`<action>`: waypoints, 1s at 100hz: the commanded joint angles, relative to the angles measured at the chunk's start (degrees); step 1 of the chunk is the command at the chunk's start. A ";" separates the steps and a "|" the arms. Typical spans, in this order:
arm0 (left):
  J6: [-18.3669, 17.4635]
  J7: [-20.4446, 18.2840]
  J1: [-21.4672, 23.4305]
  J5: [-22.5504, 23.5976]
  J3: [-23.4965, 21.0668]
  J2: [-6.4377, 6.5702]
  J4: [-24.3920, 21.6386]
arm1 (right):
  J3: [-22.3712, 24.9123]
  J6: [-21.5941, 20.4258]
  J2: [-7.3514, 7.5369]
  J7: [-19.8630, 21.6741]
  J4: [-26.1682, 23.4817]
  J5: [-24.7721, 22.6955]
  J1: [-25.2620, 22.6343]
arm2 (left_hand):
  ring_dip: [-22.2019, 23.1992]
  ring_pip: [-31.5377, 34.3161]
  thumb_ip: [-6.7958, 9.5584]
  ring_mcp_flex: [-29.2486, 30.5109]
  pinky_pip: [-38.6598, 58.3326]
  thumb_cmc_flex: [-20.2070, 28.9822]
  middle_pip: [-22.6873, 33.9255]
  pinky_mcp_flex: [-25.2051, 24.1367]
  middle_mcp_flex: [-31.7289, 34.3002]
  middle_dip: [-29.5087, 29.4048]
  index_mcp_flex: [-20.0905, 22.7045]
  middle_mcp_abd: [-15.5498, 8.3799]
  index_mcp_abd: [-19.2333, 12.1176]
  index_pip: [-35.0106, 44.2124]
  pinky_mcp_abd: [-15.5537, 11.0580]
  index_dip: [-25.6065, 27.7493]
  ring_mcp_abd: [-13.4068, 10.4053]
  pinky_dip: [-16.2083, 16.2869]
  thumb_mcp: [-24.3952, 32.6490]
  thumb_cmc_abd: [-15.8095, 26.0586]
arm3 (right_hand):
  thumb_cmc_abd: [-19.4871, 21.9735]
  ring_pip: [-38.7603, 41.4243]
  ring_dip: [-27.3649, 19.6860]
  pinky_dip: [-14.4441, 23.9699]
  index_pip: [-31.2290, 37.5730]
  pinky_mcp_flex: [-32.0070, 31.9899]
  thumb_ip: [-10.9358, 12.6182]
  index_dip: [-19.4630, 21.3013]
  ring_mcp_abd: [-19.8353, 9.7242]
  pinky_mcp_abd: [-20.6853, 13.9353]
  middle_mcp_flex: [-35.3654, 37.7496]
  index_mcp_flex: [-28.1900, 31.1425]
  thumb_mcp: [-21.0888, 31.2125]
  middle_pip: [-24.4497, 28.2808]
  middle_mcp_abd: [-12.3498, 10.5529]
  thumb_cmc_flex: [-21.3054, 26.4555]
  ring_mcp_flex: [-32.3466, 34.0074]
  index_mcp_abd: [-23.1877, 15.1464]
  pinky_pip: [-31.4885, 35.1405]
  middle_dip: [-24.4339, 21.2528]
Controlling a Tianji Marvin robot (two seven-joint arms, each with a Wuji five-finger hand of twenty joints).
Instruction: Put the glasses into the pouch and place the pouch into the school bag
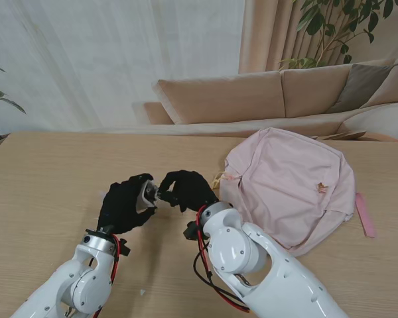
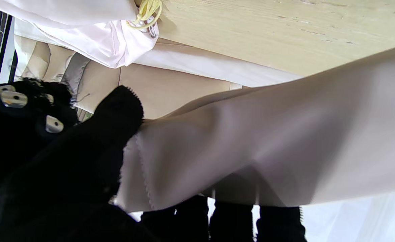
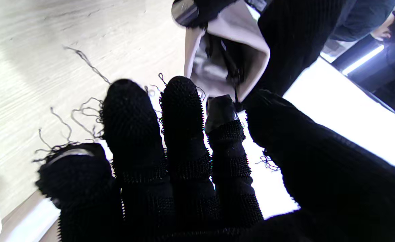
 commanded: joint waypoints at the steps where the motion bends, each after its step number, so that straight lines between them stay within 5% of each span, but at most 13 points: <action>1: -0.33 -1.09 1.01 -0.38 -0.31 -0.32 -0.76 | 1.05 0.40 0.98 1.04 -1.78 -0.91 -1.29 | 1.48 0.83 3.25 -0.86 2.89 3.62 -0.79 0.01 -2.00 -0.44 1.03 0.10 -2.58 3.21 -0.22 -0.37 -0.92 1.80 6.23 4.19 | 1.59 -4.52 -2.43 1.38 -2.91 -2.90 1.75 2.21 0.94 0.86 -3.38 -2.01 -1.33 -1.33 -0.36 -2.69 0.98 -0.89 0.63 -1.04; 52: -2.25 -3.06 3.50 -1.62 -2.46 -0.21 -2.80 | 17.67 1.43 7.06 9.85 -14.00 -22.71 -15.71 | 1.46 0.65 3.26 -1.10 2.77 3.39 -1.12 -0.24 -2.27 -0.54 1.03 0.20 -2.58 3.22 -0.14 -0.38 -0.90 1.90 5.71 4.46 | 4.01 -22.21 -3.55 7.45 -11.53 -31.63 4.33 11.66 -1.41 -3.98 -22.59 -8.17 -4.22 -6.78 -4.20 -3.50 -24.53 -6.61 -14.65 -3.03; 60: -2.35 -3.54 4.03 -1.80 -2.68 -0.16 -3.28 | 20.69 0.88 7.58 11.05 -15.13 -25.45 -18.29 | 1.48 0.64 3.28 -1.10 2.68 3.45 -1.12 -0.34 -2.17 -0.53 1.03 0.21 -2.58 3.22 -0.13 -0.38 -0.84 1.88 5.67 4.47 | 4.62 -24.84 -4.06 8.66 -14.36 -34.60 5.60 15.57 -1.88 -4.62 -25.28 -8.81 -4.41 -7.68 -4.55 -3.71 -27.48 -7.21 -18.19 -3.24; 100: -2.55 -4.20 4.42 -1.44 -2.62 -0.01 -4.05 | 30.16 -0.75 8.99 15.86 -15.37 -35.19 -25.99 | 1.52 0.66 3.31 -1.01 2.73 3.56 -1.17 -0.26 -2.20 -0.52 1.03 0.33 -2.57 3.17 -0.16 -0.41 -0.85 1.97 5.68 4.45 | 5.06 -38.38 -10.72 2.38 -19.32 -47.83 6.56 17.47 -5.56 -8.55 -41.63 -21.71 -5.68 -15.39 -6.69 -4.65 -43.03 -9.03 -35.38 -7.18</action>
